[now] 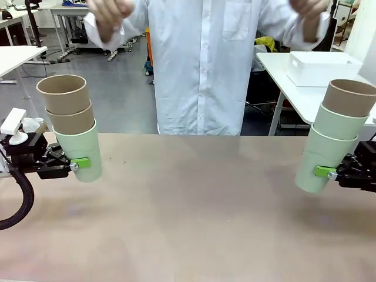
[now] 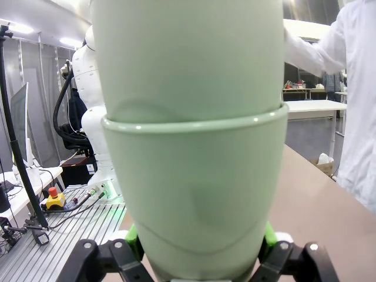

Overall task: Stack the cups and store them in the basket.
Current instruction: Place the stack of Reusable plastic cups into the Pantry Basket.

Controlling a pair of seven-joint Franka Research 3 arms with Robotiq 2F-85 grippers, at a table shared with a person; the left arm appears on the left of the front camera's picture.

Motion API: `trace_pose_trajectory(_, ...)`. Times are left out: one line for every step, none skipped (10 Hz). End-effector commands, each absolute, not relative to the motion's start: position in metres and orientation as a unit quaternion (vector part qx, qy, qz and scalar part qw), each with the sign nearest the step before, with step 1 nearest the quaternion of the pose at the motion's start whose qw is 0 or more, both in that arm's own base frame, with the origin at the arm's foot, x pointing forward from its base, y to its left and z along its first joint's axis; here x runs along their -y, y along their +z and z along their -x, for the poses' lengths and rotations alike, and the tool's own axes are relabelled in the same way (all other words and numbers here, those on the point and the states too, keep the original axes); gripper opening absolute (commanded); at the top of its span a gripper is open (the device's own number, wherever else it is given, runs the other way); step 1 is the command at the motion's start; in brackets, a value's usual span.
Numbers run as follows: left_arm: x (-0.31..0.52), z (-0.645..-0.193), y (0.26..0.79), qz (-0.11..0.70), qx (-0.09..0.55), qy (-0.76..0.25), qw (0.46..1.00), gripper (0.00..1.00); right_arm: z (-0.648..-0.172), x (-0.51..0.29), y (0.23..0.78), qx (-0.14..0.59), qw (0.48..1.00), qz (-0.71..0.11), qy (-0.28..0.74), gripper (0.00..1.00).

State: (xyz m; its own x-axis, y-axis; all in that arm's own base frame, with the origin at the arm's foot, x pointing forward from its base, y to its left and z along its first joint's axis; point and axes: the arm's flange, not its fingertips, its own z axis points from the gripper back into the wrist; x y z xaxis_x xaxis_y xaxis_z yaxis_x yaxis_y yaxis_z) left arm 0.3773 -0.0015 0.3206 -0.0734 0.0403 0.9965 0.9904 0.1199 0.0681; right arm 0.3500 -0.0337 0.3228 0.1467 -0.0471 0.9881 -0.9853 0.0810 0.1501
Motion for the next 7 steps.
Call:
trace_pose_trajectory(0.0035,-0.3751,0.3231,0.461,0.561,-0.48,0.493,0.85,-0.3519,0.0322,0.3272,0.499,0.543,-0.522,0.429,0.85)
trace_pose_trajectory(0.0035,-0.3751,0.3231,0.461,0.561,-0.48,0.493,0.85,-0.3519,0.0322,0.3272,0.499,0.543,-0.522,0.429,0.85)
trace_pose_trajectory(0.0035,-0.3751,0.3231,0.461,0.561,-0.48,0.493,0.85,-0.3519,0.0322,0.3272,0.499,0.543,-0.522,0.429,0.85)
trace_pose_trajectory(0.0035,-0.3751,0.3231,0.461,0.561,-0.48,0.493,0.85,-0.3519,0.0322,0.3272,0.499,0.543,-0.522,0.429,0.85)
trace_pose_trajectory(0.0035,-0.3751,0.3231,0.461,0.561,-0.48,0.493,0.85,-0.3519,0.0322,0.3272,0.499,0.543,-0.522,0.429,0.85)
trace_pose_trajectory(0.0035,-0.3751,0.3231,0.461,0.561,-0.48,0.493,0.85,-0.3519,0.0322,0.3272,0.499,0.543,-0.522,0.429,0.85)
trace_pose_trajectory(0.0035,-0.3751,0.3231,0.461,0.561,-0.48,0.493,0.85,-0.3519,0.0322,0.3272,0.499,0.543,-0.522,0.429,0.85)
